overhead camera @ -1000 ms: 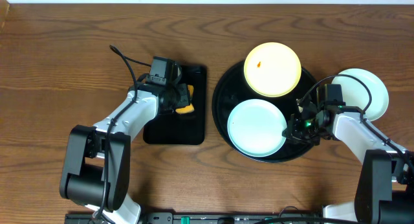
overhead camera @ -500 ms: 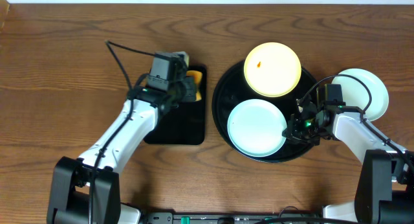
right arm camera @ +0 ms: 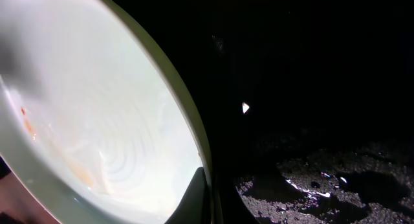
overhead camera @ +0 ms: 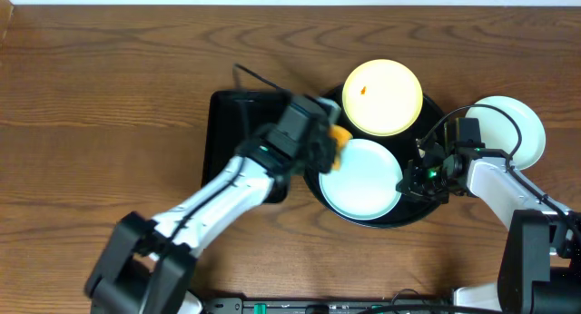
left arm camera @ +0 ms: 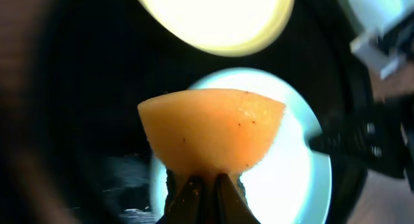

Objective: Clean dirty plates on tray and stack at the side

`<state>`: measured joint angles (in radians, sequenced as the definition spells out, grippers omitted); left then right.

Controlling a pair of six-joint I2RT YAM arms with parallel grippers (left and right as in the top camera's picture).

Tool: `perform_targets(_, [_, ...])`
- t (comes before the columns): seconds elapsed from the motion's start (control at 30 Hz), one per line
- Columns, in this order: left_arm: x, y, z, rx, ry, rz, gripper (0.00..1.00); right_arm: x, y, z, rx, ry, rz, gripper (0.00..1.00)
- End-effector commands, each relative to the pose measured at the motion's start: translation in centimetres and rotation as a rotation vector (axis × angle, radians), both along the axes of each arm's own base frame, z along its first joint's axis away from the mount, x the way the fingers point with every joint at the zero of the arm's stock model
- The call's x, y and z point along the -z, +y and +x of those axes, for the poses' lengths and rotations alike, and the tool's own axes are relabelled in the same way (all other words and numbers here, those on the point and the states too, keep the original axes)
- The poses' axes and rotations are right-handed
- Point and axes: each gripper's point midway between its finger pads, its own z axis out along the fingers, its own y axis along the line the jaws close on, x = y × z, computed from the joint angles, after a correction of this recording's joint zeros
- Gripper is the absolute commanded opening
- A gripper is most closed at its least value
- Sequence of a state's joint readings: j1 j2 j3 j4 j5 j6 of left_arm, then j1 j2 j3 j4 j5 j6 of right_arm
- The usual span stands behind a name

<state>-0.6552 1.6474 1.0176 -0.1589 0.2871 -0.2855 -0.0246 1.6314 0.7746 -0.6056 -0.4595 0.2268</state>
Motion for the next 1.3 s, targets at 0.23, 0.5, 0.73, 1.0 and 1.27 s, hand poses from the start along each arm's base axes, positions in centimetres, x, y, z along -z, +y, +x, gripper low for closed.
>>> perform_targets(0.23, [7.3,-2.3,-2.2,0.037,0.033,0.175,0.07,-0.1,0.4,-0.2,-0.009,-0.002,0.002,0.01])
perform_targets(0.5, [7.7,3.0,2.8,-0.146,-0.116,0.369,0.07,-0.1,0.4,-0.2,-0.009,0.0,0.002,0.01])
perform_targets(0.73, [0.2,1.0,3.0,-0.09,-0.187,0.215,0.08,-0.1,0.4,-0.3,-0.009,0.001,0.002,0.01])
perform_targets(1.0, [-5.0,5.4,3.6,-0.187,-0.223,0.192,0.07,-0.1,0.4,-0.3,-0.009,0.0,0.002,0.01])
perform_targets(1.27, [-1.5,14.1,5.5,-0.374,-0.088,0.293,0.07,-0.1,0.4,-0.2,-0.01,-0.002,0.001,0.17])
